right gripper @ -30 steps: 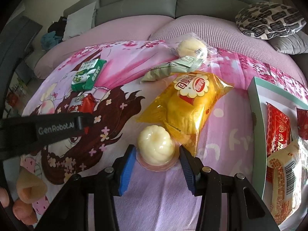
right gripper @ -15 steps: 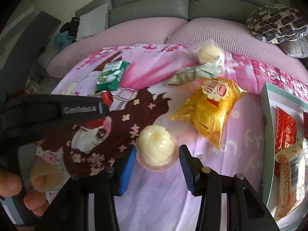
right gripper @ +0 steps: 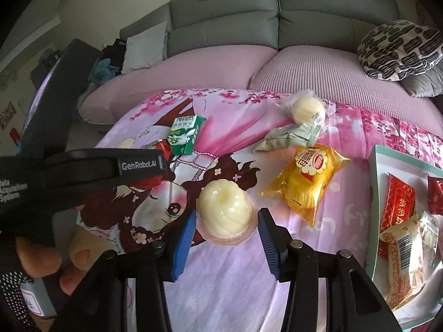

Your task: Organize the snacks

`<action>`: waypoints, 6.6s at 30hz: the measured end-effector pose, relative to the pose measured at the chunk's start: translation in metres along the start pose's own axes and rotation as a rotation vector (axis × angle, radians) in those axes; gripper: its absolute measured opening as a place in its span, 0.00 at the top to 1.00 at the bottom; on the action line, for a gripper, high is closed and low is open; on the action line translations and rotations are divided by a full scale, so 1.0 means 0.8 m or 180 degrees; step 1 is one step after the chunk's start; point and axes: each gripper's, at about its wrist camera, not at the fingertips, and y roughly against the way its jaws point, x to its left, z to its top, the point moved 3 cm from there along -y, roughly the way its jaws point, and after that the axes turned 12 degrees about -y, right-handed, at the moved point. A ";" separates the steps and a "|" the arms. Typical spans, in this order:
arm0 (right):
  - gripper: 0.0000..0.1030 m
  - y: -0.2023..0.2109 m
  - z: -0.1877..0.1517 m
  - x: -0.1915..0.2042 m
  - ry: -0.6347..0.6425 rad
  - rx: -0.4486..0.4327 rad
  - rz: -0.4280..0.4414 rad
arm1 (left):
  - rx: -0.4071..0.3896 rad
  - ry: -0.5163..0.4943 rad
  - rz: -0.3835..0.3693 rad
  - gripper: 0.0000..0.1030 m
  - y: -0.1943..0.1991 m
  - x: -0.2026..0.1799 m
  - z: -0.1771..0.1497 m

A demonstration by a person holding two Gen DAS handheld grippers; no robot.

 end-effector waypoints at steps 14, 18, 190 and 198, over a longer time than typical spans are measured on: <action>0.52 0.060 0.036 -0.046 -0.0334 -0.0352 -0.0143 | -0.0373 -0.0118 -0.0130 0.59 0.052 -0.035 0.015; 0.52 0.083 0.050 -0.090 -0.0597 -0.0503 -0.0290 | -0.0469 -0.0334 -0.0246 0.59 0.065 -0.073 0.017; 0.59 0.063 0.056 -0.159 -0.1408 0.0060 -0.0113 | -0.0244 -0.0062 -0.0454 0.60 0.023 -0.131 0.027; 0.59 0.096 0.063 -0.173 -0.1472 -0.0153 -0.0072 | -0.0395 -0.0284 -0.0592 0.60 0.049 -0.172 0.028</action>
